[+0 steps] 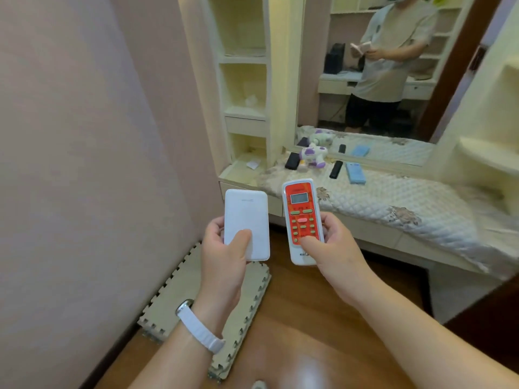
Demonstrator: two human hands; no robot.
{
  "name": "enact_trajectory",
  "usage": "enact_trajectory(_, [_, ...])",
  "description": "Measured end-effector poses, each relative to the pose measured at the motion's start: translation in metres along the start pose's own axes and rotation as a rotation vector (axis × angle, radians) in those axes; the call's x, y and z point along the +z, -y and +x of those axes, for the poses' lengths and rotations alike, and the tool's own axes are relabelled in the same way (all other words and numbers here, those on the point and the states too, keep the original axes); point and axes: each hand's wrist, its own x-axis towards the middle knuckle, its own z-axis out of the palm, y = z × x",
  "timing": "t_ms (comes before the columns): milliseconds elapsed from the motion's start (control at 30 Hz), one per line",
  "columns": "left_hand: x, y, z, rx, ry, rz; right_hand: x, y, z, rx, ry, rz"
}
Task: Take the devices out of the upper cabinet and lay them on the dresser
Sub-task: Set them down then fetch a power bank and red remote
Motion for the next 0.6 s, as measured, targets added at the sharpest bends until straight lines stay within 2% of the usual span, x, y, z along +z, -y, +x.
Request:
enact_trajectory(367, [0.062,0.037,0.156,-0.107,0.248,0.007,-0.009,-0.006,0.123,0.089,-0.300,-0.049])
enact_trajectory(600, [0.125,0.053,0.201,-0.182,0.433,0.019,-0.047,-0.010,0.158,0.111,-0.479,-0.126])
